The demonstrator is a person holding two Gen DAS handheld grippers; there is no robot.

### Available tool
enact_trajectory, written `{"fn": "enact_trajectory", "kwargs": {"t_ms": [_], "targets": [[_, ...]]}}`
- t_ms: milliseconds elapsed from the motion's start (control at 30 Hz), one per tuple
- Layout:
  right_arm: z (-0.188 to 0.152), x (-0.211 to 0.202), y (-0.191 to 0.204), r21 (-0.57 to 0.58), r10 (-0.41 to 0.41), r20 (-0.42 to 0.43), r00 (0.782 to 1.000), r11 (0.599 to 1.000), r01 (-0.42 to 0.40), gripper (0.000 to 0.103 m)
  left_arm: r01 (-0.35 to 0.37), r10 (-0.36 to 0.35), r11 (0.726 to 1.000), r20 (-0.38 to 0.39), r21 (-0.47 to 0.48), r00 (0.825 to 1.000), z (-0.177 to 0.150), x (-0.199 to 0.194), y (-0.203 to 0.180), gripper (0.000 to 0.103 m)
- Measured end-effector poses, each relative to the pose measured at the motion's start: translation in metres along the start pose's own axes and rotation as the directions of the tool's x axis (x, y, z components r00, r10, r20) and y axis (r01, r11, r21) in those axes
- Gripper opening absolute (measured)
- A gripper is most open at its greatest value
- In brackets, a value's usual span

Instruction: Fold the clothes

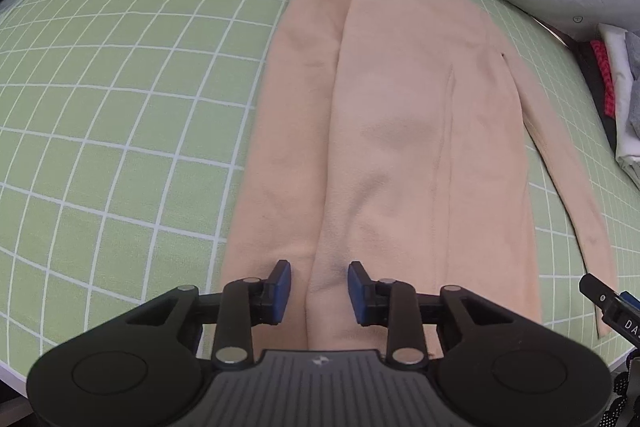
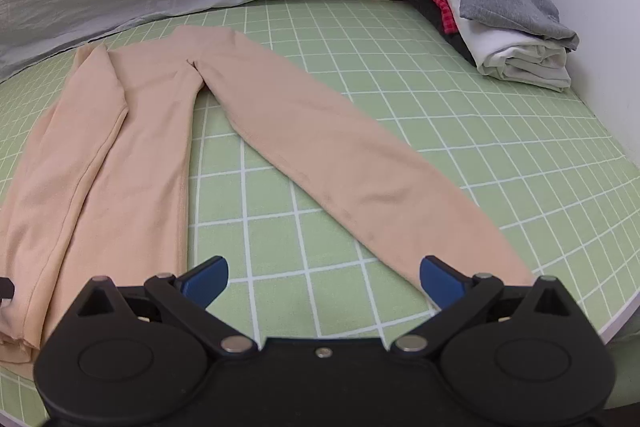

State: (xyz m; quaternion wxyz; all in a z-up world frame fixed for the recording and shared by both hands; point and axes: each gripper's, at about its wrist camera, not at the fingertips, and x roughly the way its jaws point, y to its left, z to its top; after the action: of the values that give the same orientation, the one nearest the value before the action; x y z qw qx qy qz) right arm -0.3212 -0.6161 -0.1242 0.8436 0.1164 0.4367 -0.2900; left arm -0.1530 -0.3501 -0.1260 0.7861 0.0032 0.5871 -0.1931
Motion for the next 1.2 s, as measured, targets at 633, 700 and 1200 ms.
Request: {"fn": "enact_trajectory", "kwargs": {"t_ms": [633,700,1200], "targets": [[0.015,0.006,0.005,0.036,-0.010,0.032,0.999,0.999,0.008,0.103,-0.104,0.095,0.994,0.215,0.035,0.972,0.034,-0.034,0.004,0.091],[0.017,0.010,0.000,0.059,-0.020,0.032,0.999,0.998,0.018,0.103,-0.113,0.105,0.993,0.216,0.024,0.971,0.040,-0.031,0.004,0.091],[0.018,0.062,-0.083,0.368,-0.246,-0.114,0.962,0.889,0.271,0.103,-0.192,0.188,0.981,0.227,-0.003,0.956,0.052,-0.029,0.008,0.091]]}}
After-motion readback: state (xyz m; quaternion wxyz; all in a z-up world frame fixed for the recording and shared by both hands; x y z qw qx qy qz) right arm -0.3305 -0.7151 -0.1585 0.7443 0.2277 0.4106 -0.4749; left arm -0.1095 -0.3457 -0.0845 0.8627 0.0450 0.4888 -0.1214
